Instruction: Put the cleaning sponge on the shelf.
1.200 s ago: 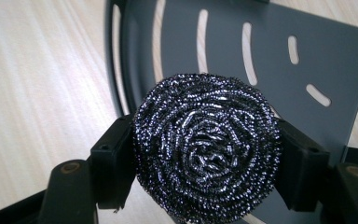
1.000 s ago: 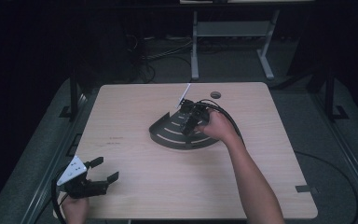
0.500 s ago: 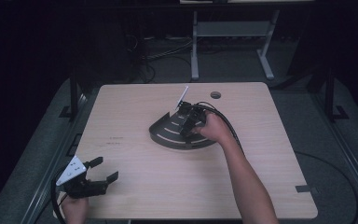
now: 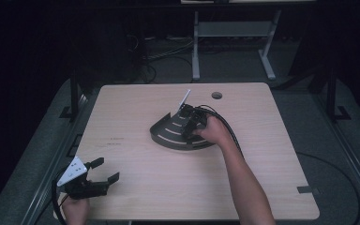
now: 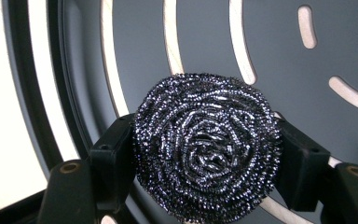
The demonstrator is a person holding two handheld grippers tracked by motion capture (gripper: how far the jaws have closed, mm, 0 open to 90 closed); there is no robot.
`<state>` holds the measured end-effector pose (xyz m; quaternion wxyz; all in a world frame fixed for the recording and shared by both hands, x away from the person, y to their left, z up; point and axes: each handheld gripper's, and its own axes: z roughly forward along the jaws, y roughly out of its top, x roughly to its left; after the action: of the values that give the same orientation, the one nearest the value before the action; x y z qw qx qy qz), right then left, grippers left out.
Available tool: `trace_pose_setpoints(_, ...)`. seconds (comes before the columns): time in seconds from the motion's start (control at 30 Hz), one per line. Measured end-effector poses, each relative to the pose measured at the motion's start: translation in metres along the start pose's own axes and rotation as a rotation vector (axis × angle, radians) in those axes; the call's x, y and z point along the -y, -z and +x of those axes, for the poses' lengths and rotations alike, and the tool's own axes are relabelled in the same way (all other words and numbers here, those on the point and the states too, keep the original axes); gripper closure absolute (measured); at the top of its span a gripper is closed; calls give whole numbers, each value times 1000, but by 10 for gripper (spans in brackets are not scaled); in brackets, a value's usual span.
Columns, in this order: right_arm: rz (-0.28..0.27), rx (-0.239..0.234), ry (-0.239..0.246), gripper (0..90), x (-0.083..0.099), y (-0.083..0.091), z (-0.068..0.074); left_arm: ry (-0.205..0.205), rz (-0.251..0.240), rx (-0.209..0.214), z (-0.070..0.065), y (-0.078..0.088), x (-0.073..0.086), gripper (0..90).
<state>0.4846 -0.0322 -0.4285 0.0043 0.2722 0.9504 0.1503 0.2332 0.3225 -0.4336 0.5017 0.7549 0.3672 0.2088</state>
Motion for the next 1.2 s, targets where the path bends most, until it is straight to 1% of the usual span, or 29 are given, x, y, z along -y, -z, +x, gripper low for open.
trace_pose_setpoints(0.23,5,-1,-7,306,-1,-4,0,-1,-1,-1,0,0,0,137)
trace_pose_setpoints(0.5,9,9,-7,305,-2,-7,2,0,-1,-2,0,0,0,137)
trace_pose_setpoints(0.57,18,16,0,303,-3,-8,3,-1,0,-1,1,0,0,137)
trace_pose_setpoints(0.63,27,13,-3,302,-3,-10,3,-2,0,0,0,0,0,137)
trace_pose_setpoints(0.77,30,13,-2,298,-3,-11,3,-1,-1,0,0,0,0,137)
trace_pose_setpoints(0.87,36,18,-4,279,-3,-12,3,-1,0,0,0,0,0,137)
trace_pose_setpoints(0.9,37,22,-5,259,-3,-12,3,-1,-1,0,0,0,0,137)
trace_pose_setpoints(0.97,39,15,-11,247,-2,-12,2,-1,-1,-1,0,0,0,137)
trace_pose_setpoints(1.03,37,14,-10,245,-2,-11,2,-1,-1,0,0,0,0,137)
trace_pose_setpoints(1.2,26,18,-14,206,-1,-8,2,-2,-1,0,0,0,0,137)
